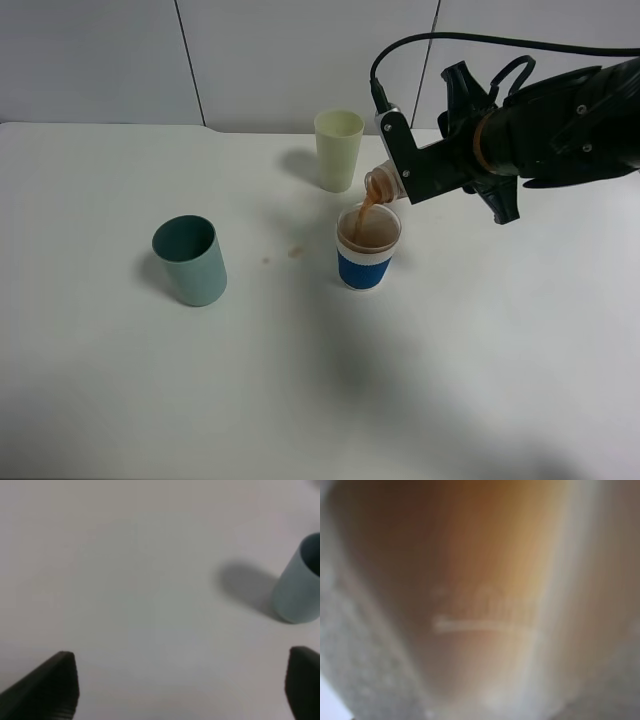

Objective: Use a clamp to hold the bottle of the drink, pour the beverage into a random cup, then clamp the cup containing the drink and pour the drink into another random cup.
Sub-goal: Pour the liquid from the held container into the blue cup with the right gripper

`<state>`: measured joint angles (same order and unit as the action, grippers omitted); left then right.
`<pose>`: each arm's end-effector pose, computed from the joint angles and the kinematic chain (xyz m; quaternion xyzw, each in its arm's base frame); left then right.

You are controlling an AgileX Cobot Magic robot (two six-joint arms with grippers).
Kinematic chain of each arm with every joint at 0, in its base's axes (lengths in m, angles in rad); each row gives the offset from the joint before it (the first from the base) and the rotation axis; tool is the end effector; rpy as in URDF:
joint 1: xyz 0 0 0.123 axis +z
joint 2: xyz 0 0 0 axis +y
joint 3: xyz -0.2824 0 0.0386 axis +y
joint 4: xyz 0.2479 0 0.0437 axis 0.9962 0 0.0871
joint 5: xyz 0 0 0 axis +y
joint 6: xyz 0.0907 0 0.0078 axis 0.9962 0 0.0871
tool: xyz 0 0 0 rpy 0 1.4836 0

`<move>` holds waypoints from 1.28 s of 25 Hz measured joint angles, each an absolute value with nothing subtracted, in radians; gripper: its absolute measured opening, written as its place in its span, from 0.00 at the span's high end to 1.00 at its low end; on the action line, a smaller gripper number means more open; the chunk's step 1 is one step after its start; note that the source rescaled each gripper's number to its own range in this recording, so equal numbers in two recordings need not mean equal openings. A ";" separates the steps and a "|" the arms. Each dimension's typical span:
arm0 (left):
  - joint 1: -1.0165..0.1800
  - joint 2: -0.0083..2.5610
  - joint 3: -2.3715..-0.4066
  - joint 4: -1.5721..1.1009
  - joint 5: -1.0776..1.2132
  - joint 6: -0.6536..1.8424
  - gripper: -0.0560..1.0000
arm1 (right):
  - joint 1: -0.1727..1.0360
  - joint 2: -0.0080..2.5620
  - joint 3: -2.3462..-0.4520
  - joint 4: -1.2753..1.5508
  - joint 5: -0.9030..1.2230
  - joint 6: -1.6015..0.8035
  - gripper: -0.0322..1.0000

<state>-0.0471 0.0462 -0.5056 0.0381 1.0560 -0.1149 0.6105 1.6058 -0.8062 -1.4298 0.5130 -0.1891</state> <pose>0.0020 0.0029 0.2792 -0.0295 0.8618 -0.0220 0.5059 0.2782 0.1405 0.2000 -0.7569 0.4878 -0.3788 0.2137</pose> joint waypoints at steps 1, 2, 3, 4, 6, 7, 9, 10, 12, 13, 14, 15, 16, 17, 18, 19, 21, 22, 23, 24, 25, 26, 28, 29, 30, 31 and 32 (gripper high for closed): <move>-0.047 0.046 -0.506 0.038 1.056 -0.115 0.47 | 0.610 1.606 -0.806 -1.430 0.515 -0.189 0.95; -0.047 0.046 -0.506 0.038 1.056 -0.115 0.47 | 0.610 1.606 -0.806 -1.431 0.518 -0.189 0.95; -0.047 0.046 -0.506 0.038 1.056 -0.115 0.47 | 0.610 1.606 -0.806 -1.432 0.527 -0.189 0.95; -0.047 0.046 -0.506 0.038 1.056 -0.115 0.47 | 0.610 1.606 -0.806 -1.434 0.536 -0.189 0.96; -0.047 0.046 -0.506 0.038 1.056 -0.115 0.47 | 0.610 1.606 -0.806 -1.437 0.558 -0.189 0.96; -0.047 0.046 -0.506 0.038 1.056 -0.115 0.47 | 0.610 1.606 -0.806 -1.437 0.565 -0.189 0.96; -0.047 0.046 -0.506 0.038 1.056 -0.115 0.47 | 0.610 1.606 -0.806 -1.437 0.567 -0.189 0.96; -0.047 0.046 -0.506 0.038 1.056 -0.115 0.47 | 0.610 1.606 -0.806 -1.437 0.567 -0.189 0.96; -0.047 0.046 -0.506 0.038 1.056 -0.115 0.47 | 0.610 1.606 -0.806 -1.437 0.568 -0.189 0.96; -0.047 0.046 -0.506 0.038 1.056 -0.115 0.47 | 0.610 1.606 -0.806 -1.437 0.571 -0.189 0.96; -0.047 0.046 -0.506 0.038 1.056 -0.115 0.47 | 0.610 1.606 -0.806 -1.440 0.577 -0.189 0.96; -0.047 0.046 -0.506 0.038 1.056 -0.115 0.47 | 0.610 1.606 -0.806 -1.441 0.585 -0.190 0.96; -0.047 0.046 -0.506 0.038 1.056 -0.115 0.47 | 0.610 1.606 -0.806 -1.444 0.592 -0.190 0.96; -0.047 0.046 -0.506 0.038 1.056 -0.115 0.47 | 0.610 1.606 -0.806 -1.450 0.594 -0.193 0.96; -0.047 0.046 -0.506 0.038 1.056 -0.115 0.47 | 0.610 1.606 -0.806 -1.456 0.596 -0.194 0.96; -0.047 0.046 -0.506 0.038 1.056 -0.115 0.47 | 0.610 1.606 -0.806 -1.462 0.599 -0.194 0.96; -0.047 0.046 -0.506 0.038 1.056 -0.115 0.47 | 0.610 1.606 -0.806 -1.468 0.603 -0.194 0.96; -0.047 0.046 -0.506 0.038 1.056 -0.115 0.47 | 0.610 1.606 -0.806 -1.472 0.603 -0.194 0.96; -0.047 0.046 -0.506 0.038 1.056 -0.115 0.47 | 0.610 1.606 -0.806 -1.474 0.605 -0.194 0.96; -0.047 0.046 -0.506 0.038 1.056 -0.115 0.47 | 0.610 1.606 -0.806 -1.475 0.607 -0.195 0.96; -0.047 0.046 -0.506 0.038 1.056 -0.115 0.47 | 0.610 1.606 -0.806 -1.478 0.609 -0.195 0.96; -0.047 0.046 -0.506 0.038 1.056 -0.115 0.47 | 0.610 1.606 -0.806 -1.482 0.609 -0.195 0.96; -0.047 0.046 -0.506 0.038 1.056 -0.115 0.47 | 0.610 1.606 -0.806 -1.493 0.609 -0.195 0.96; -0.047 0.046 -0.506 0.038 1.056 -0.115 0.47 | 0.610 1.606 -0.806 -1.495 0.609 -0.195 0.96; -0.047 0.046 -0.506 0.038 1.056 -0.115 0.47 | 0.610 1.606 -0.806 -1.500 0.609 -0.195 0.96; -0.047 0.046 -0.506 0.038 1.056 -0.115 0.47 | 0.610 1.606 -0.806 -1.503 0.609 -0.195 0.96; -0.047 0.046 -0.506 0.038 1.056 -0.115 0.47 | 0.610 1.606 -0.806 -1.508 0.609 -0.195 0.96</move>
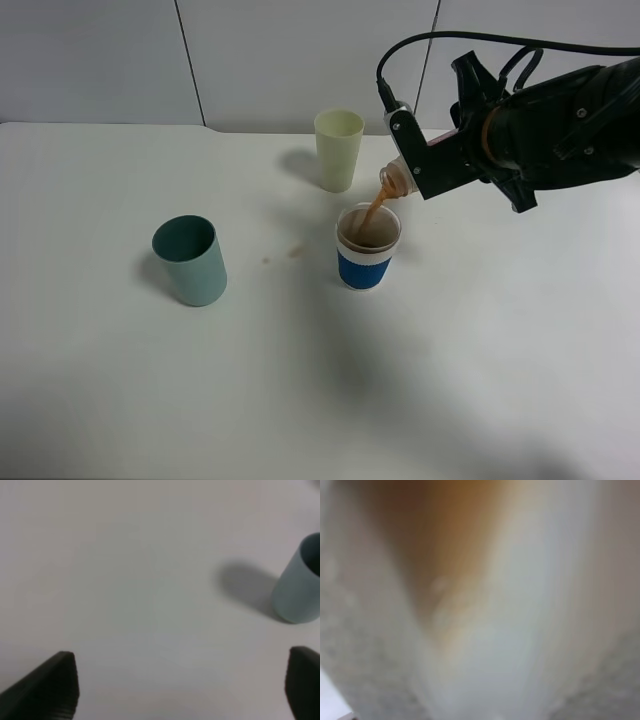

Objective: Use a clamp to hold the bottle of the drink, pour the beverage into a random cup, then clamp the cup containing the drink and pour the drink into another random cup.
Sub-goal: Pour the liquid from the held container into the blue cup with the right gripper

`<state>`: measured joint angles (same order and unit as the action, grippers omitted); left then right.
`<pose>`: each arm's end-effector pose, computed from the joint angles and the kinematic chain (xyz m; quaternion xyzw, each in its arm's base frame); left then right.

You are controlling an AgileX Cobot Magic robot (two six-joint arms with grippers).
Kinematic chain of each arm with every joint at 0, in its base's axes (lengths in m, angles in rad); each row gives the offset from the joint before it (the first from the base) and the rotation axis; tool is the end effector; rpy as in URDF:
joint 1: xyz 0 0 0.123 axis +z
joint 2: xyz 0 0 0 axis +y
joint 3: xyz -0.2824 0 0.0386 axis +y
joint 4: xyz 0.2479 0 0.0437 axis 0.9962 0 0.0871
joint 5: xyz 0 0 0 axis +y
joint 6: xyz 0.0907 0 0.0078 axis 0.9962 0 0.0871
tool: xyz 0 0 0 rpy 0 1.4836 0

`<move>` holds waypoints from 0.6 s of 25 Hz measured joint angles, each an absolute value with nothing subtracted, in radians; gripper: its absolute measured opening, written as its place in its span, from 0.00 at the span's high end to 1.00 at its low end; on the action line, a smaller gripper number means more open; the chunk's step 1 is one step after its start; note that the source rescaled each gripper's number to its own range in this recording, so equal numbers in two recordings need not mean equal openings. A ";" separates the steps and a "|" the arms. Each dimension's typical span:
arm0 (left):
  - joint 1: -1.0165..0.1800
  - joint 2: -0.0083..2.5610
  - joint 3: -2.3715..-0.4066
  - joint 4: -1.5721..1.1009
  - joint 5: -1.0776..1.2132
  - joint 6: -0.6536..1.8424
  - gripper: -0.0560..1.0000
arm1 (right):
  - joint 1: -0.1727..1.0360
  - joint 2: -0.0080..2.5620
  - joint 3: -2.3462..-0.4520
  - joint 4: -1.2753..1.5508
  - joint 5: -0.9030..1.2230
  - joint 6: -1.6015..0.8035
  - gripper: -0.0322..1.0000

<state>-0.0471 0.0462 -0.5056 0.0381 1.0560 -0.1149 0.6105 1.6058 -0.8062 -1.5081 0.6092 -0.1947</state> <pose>0.0020 0.0029 0.2792 -0.0295 0.8618 -0.0220 0.5059 0.2813 0.1332 0.2053 -0.7511 0.4662 -0.4299 0.1833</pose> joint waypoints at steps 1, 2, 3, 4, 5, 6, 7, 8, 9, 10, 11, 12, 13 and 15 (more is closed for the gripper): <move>-0.047 0.046 -0.506 0.038 1.056 -0.115 0.47 | 0.610 1.606 -0.806 -1.514 0.609 -0.195 0.96; -0.047 0.046 -0.506 0.038 1.056 -0.115 0.47 | 0.610 1.606 -0.806 -1.517 0.609 -0.195 0.96; -0.047 0.046 -0.506 0.038 1.056 -0.115 0.47 | 0.610 1.606 -0.806 -1.519 0.609 -0.195 0.96; -0.047 0.046 -0.506 0.038 1.056 -0.115 0.47 | 0.610 1.606 -0.806 -1.520 0.609 -0.195 0.96; -0.047 0.046 -0.506 0.038 1.056 -0.115 0.47 | 0.610 1.606 -0.806 -1.524 0.609 -0.195 0.96; -0.047 0.046 -0.506 0.038 1.056 -0.115 0.47 | 0.610 1.606 -0.806 -1.530 0.609 -0.195 0.96; -0.047 0.046 -0.506 0.038 1.056 -0.115 0.47 | 0.610 1.606 -0.806 -1.538 0.609 -0.195 0.96; -0.047 0.046 -0.506 0.038 1.056 -0.115 0.47 | 0.610 1.606 -0.806 -1.544 0.609 -0.195 0.96; -0.047 0.046 -0.506 0.038 1.056 -0.115 0.47 | 0.610 1.606 -0.806 -1.549 0.609 -0.195 0.96; -0.047 0.046 -0.506 0.038 1.056 -0.115 0.47 | 0.610 1.606 -0.806 -1.553 0.609 -0.195 0.96; -0.047 0.046 -0.506 0.038 1.056 -0.115 0.47 | 0.610 1.606 -0.806 -1.554 0.609 -0.195 0.96; -0.047 0.046 -0.506 0.038 1.056 -0.115 0.47 | 0.610 1.606 -0.806 -1.559 0.609 -0.195 0.96; -0.047 0.046 -0.506 0.038 1.056 -0.115 0.47 | 0.610 1.606 -0.806 -1.565 0.609 -0.194 0.96; -0.047 0.046 -0.506 0.038 1.056 -0.115 0.47 | 0.610 1.606 -0.807 -1.569 0.609 -0.194 0.96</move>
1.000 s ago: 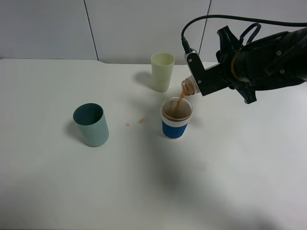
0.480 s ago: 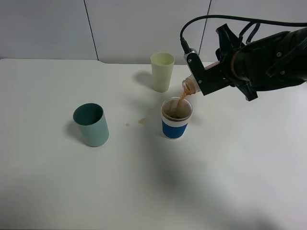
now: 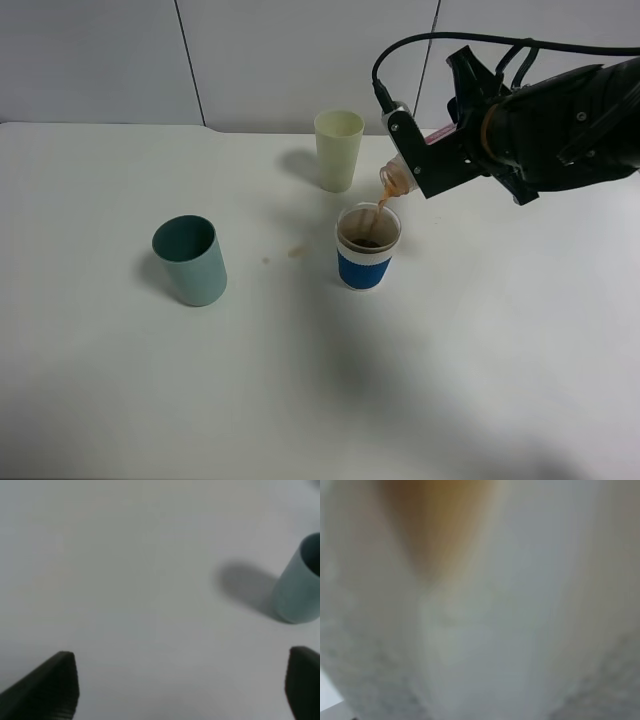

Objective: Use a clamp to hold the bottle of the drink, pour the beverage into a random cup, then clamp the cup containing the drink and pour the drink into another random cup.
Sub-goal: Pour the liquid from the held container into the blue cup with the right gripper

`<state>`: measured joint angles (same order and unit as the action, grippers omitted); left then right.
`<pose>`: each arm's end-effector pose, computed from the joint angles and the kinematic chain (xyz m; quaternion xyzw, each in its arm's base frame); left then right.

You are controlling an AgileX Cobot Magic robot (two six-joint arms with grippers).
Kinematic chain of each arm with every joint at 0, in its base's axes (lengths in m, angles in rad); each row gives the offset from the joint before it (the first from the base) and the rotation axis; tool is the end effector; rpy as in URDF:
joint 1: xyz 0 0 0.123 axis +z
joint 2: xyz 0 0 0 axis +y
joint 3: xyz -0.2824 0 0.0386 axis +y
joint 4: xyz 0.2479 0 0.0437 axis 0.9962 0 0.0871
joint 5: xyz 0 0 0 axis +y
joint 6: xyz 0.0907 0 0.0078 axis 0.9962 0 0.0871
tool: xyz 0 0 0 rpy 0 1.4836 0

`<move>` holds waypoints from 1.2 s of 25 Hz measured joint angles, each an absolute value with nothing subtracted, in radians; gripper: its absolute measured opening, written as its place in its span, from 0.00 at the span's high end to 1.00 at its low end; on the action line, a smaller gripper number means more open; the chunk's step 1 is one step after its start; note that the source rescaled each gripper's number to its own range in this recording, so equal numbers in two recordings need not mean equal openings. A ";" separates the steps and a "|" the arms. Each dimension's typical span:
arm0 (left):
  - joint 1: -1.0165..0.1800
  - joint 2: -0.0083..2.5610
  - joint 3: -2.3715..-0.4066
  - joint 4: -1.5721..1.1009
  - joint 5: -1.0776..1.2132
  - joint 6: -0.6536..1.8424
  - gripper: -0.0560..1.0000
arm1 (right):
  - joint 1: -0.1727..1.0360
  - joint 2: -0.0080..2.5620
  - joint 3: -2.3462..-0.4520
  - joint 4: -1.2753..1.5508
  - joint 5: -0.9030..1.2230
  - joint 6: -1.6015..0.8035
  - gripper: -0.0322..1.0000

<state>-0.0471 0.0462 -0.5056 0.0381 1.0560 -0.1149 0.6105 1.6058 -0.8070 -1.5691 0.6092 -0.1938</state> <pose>0.0020 0.0029 0.2792 -0.0295 0.8618 -0.0220 0.5059 0.2832 0.1344 0.2080 -0.7575 0.4409 -0.4449 0.1842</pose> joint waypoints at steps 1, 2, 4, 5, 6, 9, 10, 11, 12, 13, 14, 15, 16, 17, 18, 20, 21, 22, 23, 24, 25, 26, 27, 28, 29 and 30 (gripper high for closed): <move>-0.047 0.046 -0.506 0.038 1.056 -0.115 0.47 | 0.610 1.606 -0.807 -1.570 0.609 -0.194 0.96; -0.047 0.046 -0.506 0.038 1.056 -0.115 0.47 | 0.610 1.606 -0.807 -1.577 0.609 -0.194 0.96; -0.047 0.046 -0.506 0.038 1.056 -0.115 0.47 | 0.614 1.606 -0.807 -1.593 0.610 -0.194 0.96; -0.047 0.046 -0.506 0.038 1.056 -0.115 0.47 | 0.619 1.606 -0.807 -1.596 0.610 -0.194 0.96; -0.047 0.046 -0.506 0.038 1.056 -0.115 0.47 | 0.624 1.606 -0.807 -1.597 0.608 -0.194 0.96; -0.047 0.046 -0.506 0.038 1.056 -0.115 0.47 | 0.637 1.606 -0.807 -1.606 0.605 -0.187 0.96; -0.047 0.046 -0.506 0.038 1.056 -0.115 0.47 | 0.639 1.606 -0.807 -1.609 0.605 -0.185 0.96; -0.047 0.046 -0.506 0.038 1.056 -0.115 0.47 | 0.639 1.606 -0.807 -1.612 0.605 -0.185 0.96; -0.047 0.046 -0.506 0.038 1.056 -0.115 0.47 | 0.639 1.606 -0.807 -1.613 0.605 -0.185 0.96; -0.047 0.046 -0.506 0.038 1.056 -0.115 0.47 | 0.639 1.606 -0.807 -1.613 0.606 -0.185 0.96; -0.047 0.046 -0.506 0.038 1.056 -0.115 0.47 | 0.640 1.606 -0.807 -1.615 0.606 -0.185 0.96; -0.047 0.046 -0.506 0.038 1.056 -0.115 0.47 | 0.641 1.606 -0.807 -1.621 0.607 -0.185 0.96; -0.047 0.046 -0.506 0.038 1.056 -0.115 0.47 | 0.645 1.606 -0.807 -1.627 0.610 -0.184 0.96; -0.047 0.046 -0.506 0.038 1.056 -0.115 0.47 | 0.649 1.606 -0.807 -1.636 0.613 -0.184 0.96; -0.047 0.046 -0.506 0.038 1.056 -0.115 0.47 | 0.655 1.606 -0.807 -1.647 0.613 -0.179 0.96; -0.047 0.046 -0.506 0.038 1.056 -0.115 0.47 | 0.664 1.606 -0.807 -1.671 0.613 -0.168 0.96; -0.047 0.046 -0.506 0.038 1.056 -0.115 0.47 | 0.667 1.606 -0.807 -1.682 0.612 -0.158 0.96; -0.047 0.046 -0.506 0.038 1.056 -0.115 0.47 | 0.669 1.606 -0.807 -1.691 0.613 -0.149 0.96; -0.047 0.046 -0.506 0.038 1.056 -0.115 0.47 | 0.672 1.606 -0.807 -1.698 0.613 -0.142 0.96; -0.047 0.046 -0.506 0.038 1.056 -0.115 0.47 | 0.676 1.606 -0.807 -1.701 0.613 -0.138 0.96; -0.047 0.046 -0.506 0.038 1.056 -0.115 0.47 | 0.677 1.606 -0.807 -1.701 0.614 -0.135 0.96; -0.047 0.046 -0.506 0.038 1.056 -0.115 0.47 | 0.678 1.606 -0.807 -1.702 0.614 -0.133 0.96; -0.047 0.046 -0.506 0.038 1.056 -0.115 0.47 | 0.678 1.606 -0.807 -1.703 0.616 -0.133 0.96; -0.047 0.046 -0.506 0.038 1.056 -0.115 0.47 | 0.679 1.606 -0.807 -1.707 0.616 -0.132 0.96; -0.047 0.046 -0.506 0.038 1.056 -0.115 0.47 | 0.680 1.606 -0.807 -1.713 0.620 -0.132 0.96; -0.047 0.046 -0.506 0.038 1.056 -0.115 0.47 | 0.684 1.606 -0.807 -1.721 0.632 -0.132 0.96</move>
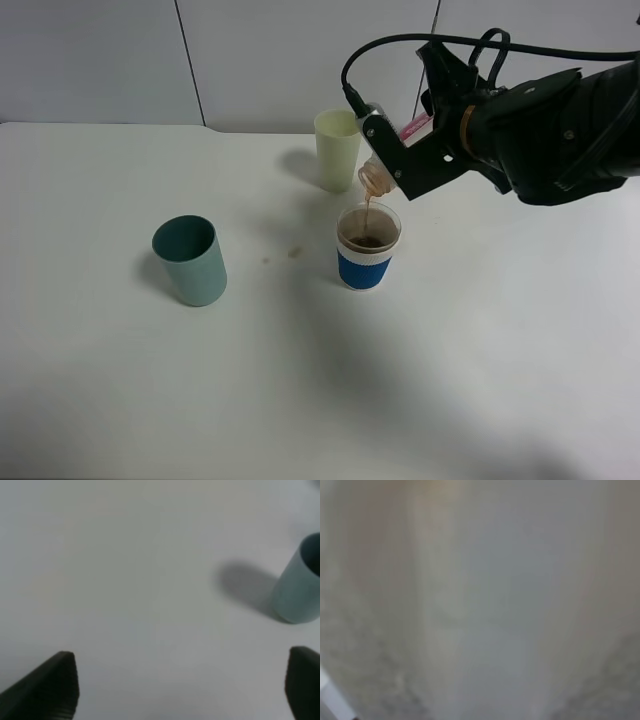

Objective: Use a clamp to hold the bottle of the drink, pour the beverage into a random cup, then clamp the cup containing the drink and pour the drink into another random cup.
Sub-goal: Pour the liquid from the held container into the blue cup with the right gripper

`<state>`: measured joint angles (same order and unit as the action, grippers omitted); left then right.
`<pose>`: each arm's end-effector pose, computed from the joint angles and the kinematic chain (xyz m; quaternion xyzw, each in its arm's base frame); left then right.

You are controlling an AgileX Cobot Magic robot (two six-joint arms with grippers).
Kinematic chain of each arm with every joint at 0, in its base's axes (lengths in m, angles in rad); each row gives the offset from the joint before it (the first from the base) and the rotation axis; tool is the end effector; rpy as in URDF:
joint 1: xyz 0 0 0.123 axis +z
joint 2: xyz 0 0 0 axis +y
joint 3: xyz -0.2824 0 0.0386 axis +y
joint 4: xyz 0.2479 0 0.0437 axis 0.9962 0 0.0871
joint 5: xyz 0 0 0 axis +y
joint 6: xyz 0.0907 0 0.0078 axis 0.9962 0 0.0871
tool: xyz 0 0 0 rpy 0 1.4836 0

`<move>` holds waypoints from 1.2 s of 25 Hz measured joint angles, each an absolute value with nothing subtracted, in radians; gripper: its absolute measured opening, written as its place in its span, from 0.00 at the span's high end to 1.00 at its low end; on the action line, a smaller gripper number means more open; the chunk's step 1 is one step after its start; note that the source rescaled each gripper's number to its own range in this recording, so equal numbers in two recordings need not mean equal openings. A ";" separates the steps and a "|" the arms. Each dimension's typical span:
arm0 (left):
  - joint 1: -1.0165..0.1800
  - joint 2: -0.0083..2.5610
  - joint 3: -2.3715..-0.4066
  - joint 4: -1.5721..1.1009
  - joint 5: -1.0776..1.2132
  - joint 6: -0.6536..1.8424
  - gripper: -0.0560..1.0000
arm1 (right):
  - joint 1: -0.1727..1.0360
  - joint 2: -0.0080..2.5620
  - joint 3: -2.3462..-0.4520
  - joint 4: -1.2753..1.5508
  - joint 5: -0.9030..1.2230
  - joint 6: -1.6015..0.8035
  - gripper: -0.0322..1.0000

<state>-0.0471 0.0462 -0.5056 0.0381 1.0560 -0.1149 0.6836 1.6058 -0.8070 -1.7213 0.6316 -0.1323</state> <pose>0.0020 0.0029 0.2792 -0.0295 0.8618 -0.0220 0.5059 0.2767 0.1568 0.2149 -0.7684 0.3735 -0.4747 0.2112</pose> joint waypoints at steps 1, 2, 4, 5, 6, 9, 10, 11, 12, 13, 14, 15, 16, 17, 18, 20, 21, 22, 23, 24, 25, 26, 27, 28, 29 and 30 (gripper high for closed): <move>-0.047 0.046 -0.506 0.038 1.056 -0.115 0.47 | 0.687 1.606 -0.807 -1.725 0.643 -0.132 0.96; -0.047 0.046 -0.506 0.038 1.056 -0.115 0.47 | 0.692 1.606 -0.807 -1.726 0.649 -0.130 0.96; -0.047 0.046 -0.506 0.038 1.056 -0.115 0.47 | 0.696 1.606 -0.807 -1.727 0.655 -0.113 0.96; -0.047 0.046 -0.506 0.038 1.056 -0.115 0.47 | 0.697 1.606 -0.807 -1.727 0.659 -0.107 0.96; -0.047 0.046 -0.506 0.038 1.056 -0.115 0.47 | 0.697 1.606 -0.807 -1.727 0.661 -0.106 0.96; -0.047 0.046 -0.506 0.038 1.056 -0.115 0.47 | 0.698 1.606 -0.807 -1.727 0.666 -0.101 0.96; -0.047 0.046 -0.506 0.038 1.056 -0.115 0.47 | 0.698 1.606 -0.807 -1.727 0.668 -0.098 0.96; -0.047 0.046 -0.506 0.038 1.056 -0.115 0.47 | 0.698 1.606 -0.807 -1.727 0.669 -0.093 0.96; -0.047 0.046 -0.506 0.038 1.056 -0.115 0.47 | 0.698 1.606 -0.807 -1.728 0.673 -0.088 0.96; -0.047 0.046 -0.506 0.038 1.056 -0.115 0.47 | 0.698 1.606 -0.807 -1.728 0.676 -0.087 0.96; -0.047 0.046 -0.506 0.038 1.056 -0.115 0.47 | 0.698 1.606 -0.807 -1.728 0.679 -0.083 0.96; -0.047 0.046 -0.506 0.038 1.056 -0.115 0.47 | 0.699 1.606 -0.807 -1.729 0.684 -0.082 0.96; -0.047 0.046 -0.506 0.038 1.056 -0.115 0.47 | 0.699 1.606 -0.807 -1.731 0.685 -0.081 0.96; -0.047 0.046 -0.506 0.038 1.056 -0.115 0.47 | 0.699 1.606 -0.807 -1.731 0.686 -0.081 0.96; -0.047 0.046 -0.506 0.038 1.056 -0.115 0.47 | 0.699 1.606 -0.807 -1.731 0.686 -0.080 0.96; -0.047 0.046 -0.506 0.038 1.056 -0.115 0.47 | 0.699 1.606 -0.807 -1.731 0.686 -0.077 0.96; -0.047 0.046 -0.506 0.038 1.056 -0.115 0.47 | 0.699 1.606 -0.807 -1.731 0.686 -0.070 0.96; -0.047 0.046 -0.506 0.038 1.056 -0.115 0.47 | 0.699 1.606 -0.807 -1.731 0.686 -0.065 0.96; -0.047 0.046 -0.506 0.038 1.056 -0.115 0.47 | 0.699 1.606 -0.807 -1.731 0.686 -0.061 0.96; -0.047 0.046 -0.506 0.038 1.056 -0.115 0.47 | 0.699 1.606 -0.807 -1.731 0.686 -0.054 0.96; -0.047 0.046 -0.506 0.038 1.056 -0.115 0.47 | 0.699 1.606 -0.807 -1.731 0.686 -0.049 0.96; -0.047 0.046 -0.506 0.038 1.056 -0.115 0.47 | 0.699 1.606 -0.807 -1.731 0.686 -0.042 0.96; -0.047 0.046 -0.506 0.038 1.056 -0.115 0.47 | 0.699 1.606 -0.807 -1.731 0.685 -0.027 0.96; -0.047 0.046 -0.506 0.038 1.056 -0.115 0.47 | 0.699 1.606 -0.807 -1.731 0.684 -0.006 0.96; -0.047 0.046 -0.506 0.038 1.056 -0.115 0.47 | 0.699 1.606 -0.807 -1.731 0.682 0.023 0.96; -0.047 0.046 -0.506 0.038 1.056 -0.115 0.47 | 0.699 1.606 -0.807 -1.731 0.676 0.051 0.96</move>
<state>-0.0471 0.0462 -0.5056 0.0381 1.0560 -0.1149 0.6989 1.6058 -0.8070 -1.7314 0.6764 0.0510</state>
